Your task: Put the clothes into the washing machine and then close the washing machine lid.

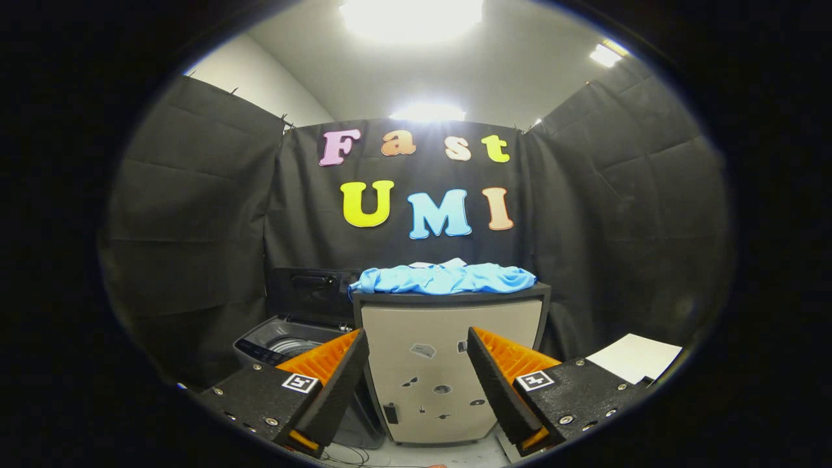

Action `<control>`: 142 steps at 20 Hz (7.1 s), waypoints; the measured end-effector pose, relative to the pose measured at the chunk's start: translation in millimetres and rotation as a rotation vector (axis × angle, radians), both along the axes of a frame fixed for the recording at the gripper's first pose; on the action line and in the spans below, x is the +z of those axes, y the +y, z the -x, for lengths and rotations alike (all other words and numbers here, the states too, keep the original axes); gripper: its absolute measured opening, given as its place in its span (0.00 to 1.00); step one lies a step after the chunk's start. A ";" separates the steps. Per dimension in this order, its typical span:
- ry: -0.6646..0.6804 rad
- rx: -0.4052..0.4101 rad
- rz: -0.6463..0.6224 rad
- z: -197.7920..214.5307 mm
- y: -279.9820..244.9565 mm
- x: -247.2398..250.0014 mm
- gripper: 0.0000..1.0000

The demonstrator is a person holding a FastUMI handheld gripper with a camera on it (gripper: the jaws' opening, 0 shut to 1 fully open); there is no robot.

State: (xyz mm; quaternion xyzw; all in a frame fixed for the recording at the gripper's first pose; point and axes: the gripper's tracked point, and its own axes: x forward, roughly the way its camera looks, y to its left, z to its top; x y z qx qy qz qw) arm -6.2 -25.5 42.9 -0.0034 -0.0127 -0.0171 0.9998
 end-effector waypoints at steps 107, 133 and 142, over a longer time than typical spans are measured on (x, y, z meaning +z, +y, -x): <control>0.372 0.188 -0.191 -366.8 34.1 89.2 0.00; 0.376 0.408 -0.181 -345.5 246.0 89.8 0.00; 0.422 0.427 -0.182 -340.7 309.2 50.5 0.00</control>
